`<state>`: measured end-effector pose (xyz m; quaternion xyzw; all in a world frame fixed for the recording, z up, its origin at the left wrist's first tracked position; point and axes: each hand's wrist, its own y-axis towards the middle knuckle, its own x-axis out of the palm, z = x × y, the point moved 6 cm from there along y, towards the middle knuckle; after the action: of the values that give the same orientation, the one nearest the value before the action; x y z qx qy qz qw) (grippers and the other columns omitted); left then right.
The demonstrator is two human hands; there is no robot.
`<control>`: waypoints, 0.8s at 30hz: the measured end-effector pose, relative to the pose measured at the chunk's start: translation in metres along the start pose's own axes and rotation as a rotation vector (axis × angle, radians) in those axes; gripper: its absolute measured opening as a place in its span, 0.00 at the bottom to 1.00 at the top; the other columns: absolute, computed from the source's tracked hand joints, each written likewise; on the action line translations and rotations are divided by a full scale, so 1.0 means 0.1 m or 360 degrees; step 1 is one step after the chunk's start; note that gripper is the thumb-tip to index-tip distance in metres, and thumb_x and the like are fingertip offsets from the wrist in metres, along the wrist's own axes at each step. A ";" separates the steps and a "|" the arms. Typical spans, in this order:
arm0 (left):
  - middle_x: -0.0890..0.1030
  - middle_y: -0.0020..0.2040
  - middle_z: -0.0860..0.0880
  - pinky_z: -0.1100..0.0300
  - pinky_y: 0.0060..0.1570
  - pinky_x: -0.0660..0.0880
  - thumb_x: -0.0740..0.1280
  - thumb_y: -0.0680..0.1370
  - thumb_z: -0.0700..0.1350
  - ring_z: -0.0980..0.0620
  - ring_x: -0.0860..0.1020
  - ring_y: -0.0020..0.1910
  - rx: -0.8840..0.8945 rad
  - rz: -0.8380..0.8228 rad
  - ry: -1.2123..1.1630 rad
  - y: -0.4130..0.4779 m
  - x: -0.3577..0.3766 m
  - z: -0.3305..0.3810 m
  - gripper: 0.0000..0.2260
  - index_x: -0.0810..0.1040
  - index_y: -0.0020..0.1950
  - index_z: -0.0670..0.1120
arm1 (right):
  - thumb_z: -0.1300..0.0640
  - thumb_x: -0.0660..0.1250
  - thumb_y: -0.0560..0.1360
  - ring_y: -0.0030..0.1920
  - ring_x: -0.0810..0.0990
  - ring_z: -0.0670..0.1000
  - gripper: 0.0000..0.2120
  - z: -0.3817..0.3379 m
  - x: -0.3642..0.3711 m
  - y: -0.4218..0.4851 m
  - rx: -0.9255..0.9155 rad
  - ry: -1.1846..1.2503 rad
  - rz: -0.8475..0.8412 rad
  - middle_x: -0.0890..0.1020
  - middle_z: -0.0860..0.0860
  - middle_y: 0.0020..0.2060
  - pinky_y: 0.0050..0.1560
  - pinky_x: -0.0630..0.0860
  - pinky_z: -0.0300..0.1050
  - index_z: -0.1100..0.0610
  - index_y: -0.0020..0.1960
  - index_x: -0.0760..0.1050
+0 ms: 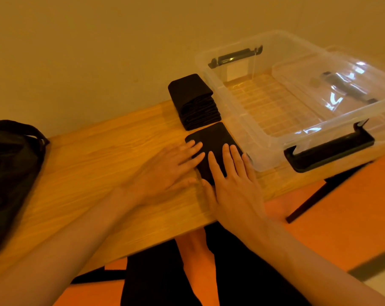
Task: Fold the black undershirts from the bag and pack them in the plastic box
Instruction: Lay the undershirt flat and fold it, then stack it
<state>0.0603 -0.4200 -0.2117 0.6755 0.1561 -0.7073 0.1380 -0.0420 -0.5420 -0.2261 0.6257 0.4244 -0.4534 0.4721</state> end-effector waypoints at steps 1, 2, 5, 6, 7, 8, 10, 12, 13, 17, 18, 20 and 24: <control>0.42 0.83 0.53 0.60 0.76 0.34 0.39 0.81 0.68 0.56 0.36 0.80 -0.0027 -0.0057 -0.0043 -0.05 0.08 0.04 0.32 0.44 0.82 0.55 | 0.39 0.42 0.83 0.80 0.56 0.61 0.33 0.00 0.00 -0.01 -0.0010 0.0002 0.0006 0.61 0.64 0.78 0.78 0.55 0.61 0.57 0.80 0.61; 0.38 0.82 0.54 0.62 0.75 0.32 0.39 0.81 0.69 0.58 0.34 0.80 -0.0065 -0.0092 -0.0088 -0.07 0.14 0.05 0.33 0.40 0.82 0.55 | 0.38 0.42 0.83 0.80 0.55 0.61 0.33 0.00 0.00 -0.02 -0.0021 0.0000 0.0006 0.60 0.64 0.78 0.79 0.55 0.61 0.57 0.80 0.60; 0.36 0.82 0.55 0.59 0.77 0.33 0.38 0.80 0.70 0.58 0.32 0.79 -0.0122 -0.0090 -0.0149 -0.01 0.16 -0.04 0.34 0.38 0.82 0.54 | 0.39 0.43 0.83 0.80 0.55 0.61 0.33 0.02 0.01 0.03 -0.0009 0.0012 0.0007 0.59 0.64 0.78 0.78 0.55 0.61 0.57 0.80 0.60; 0.36 0.82 0.55 0.58 0.77 0.35 0.39 0.81 0.70 0.58 0.32 0.79 -0.0120 -0.0098 -0.0156 0.03 0.16 -0.07 0.34 0.38 0.82 0.54 | 0.39 0.44 0.83 0.80 0.55 0.61 0.32 0.03 0.01 0.05 0.0010 0.0011 0.0009 0.60 0.64 0.78 0.78 0.55 0.61 0.57 0.80 0.60; 0.35 0.82 0.56 0.58 0.77 0.35 0.40 0.81 0.69 0.59 0.32 0.79 -0.0113 -0.0110 -0.0173 0.07 0.17 -0.08 0.33 0.38 0.82 0.55 | 0.39 0.45 0.83 0.80 0.56 0.61 0.32 0.04 0.01 0.07 0.0030 0.0004 0.0011 0.60 0.64 0.78 0.78 0.55 0.61 0.57 0.80 0.60; 0.35 0.82 0.56 0.58 0.77 0.36 0.42 0.82 0.68 0.59 0.32 0.79 -0.0105 -0.0124 -0.0197 0.10 0.18 -0.10 0.33 0.38 0.82 0.55 | 0.39 0.45 0.83 0.80 0.56 0.61 0.32 0.04 0.01 0.09 0.0048 -0.0005 0.0011 0.60 0.64 0.78 0.79 0.55 0.61 0.57 0.80 0.60; 0.35 0.82 0.57 0.59 0.77 0.36 0.45 0.83 0.66 0.60 0.32 0.78 -0.0091 -0.0140 -0.0249 0.14 0.19 -0.11 0.32 0.38 0.82 0.56 | 0.38 0.45 0.83 0.80 0.56 0.62 0.33 0.04 0.01 0.10 0.0072 -0.0018 0.0011 0.60 0.64 0.78 0.78 0.55 0.60 0.57 0.80 0.61; 0.36 0.82 0.58 0.59 0.77 0.36 0.47 0.83 0.65 0.61 0.32 0.79 -0.0070 -0.0122 -0.0291 0.19 0.18 -0.13 0.32 0.39 0.82 0.56 | 0.37 0.46 0.83 0.80 0.56 0.62 0.33 0.04 0.01 0.11 0.0088 -0.0010 0.0019 0.60 0.65 0.78 0.78 0.55 0.60 0.57 0.80 0.61; 0.36 0.82 0.58 0.59 0.77 0.36 0.47 0.84 0.65 0.60 0.33 0.79 -0.0069 -0.0120 -0.0306 0.21 0.17 -0.14 0.31 0.39 0.82 0.56 | 0.36 0.46 0.83 0.80 0.56 0.62 0.34 0.04 0.01 0.13 0.0087 -0.0004 0.0020 0.60 0.65 0.78 0.79 0.55 0.59 0.57 0.80 0.61; 0.37 0.82 0.58 0.59 0.76 0.34 0.47 0.84 0.64 0.59 0.32 0.79 -0.0072 -0.0072 -0.0255 0.21 0.14 -0.15 0.30 0.41 0.82 0.57 | 0.34 0.45 0.82 0.80 0.54 0.61 0.35 0.05 0.01 0.12 0.0057 -0.0026 -0.0007 0.58 0.64 0.79 0.80 0.52 0.58 0.56 0.81 0.59; 0.37 0.82 0.57 0.59 0.76 0.33 0.47 0.84 0.64 0.59 0.32 0.79 -0.0056 -0.0029 -0.0244 0.22 0.10 -0.13 0.30 0.42 0.83 0.57 | 0.34 0.45 0.82 0.80 0.54 0.61 0.35 0.06 0.01 0.11 0.0041 -0.0032 -0.0010 0.58 0.64 0.79 0.80 0.51 0.58 0.56 0.81 0.59; 0.39 0.83 0.56 0.61 0.76 0.31 0.46 0.84 0.64 0.58 0.32 0.79 -0.0030 0.0057 -0.0259 0.28 0.01 -0.08 0.30 0.44 0.83 0.56 | 0.34 0.45 0.82 0.81 0.53 0.60 0.35 0.07 0.00 0.10 -0.0003 -0.0034 -0.0022 0.58 0.63 0.79 0.80 0.50 0.57 0.55 0.81 0.58; 0.40 0.83 0.56 0.66 0.74 0.30 0.43 0.83 0.64 0.60 0.33 0.79 0.0003 0.0025 -0.0226 0.60 -0.11 -0.05 0.29 0.45 0.83 0.56 | 0.30 0.43 0.81 0.81 0.49 0.57 0.38 0.09 0.01 0.12 -0.0122 -0.0050 -0.0126 0.55 0.60 0.80 0.80 0.46 0.56 0.54 0.82 0.55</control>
<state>0.0894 -0.4729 -0.2026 0.6248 0.1399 -0.7526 0.1536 -0.0319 -0.5528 -0.2261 0.5827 0.4584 -0.4648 0.4841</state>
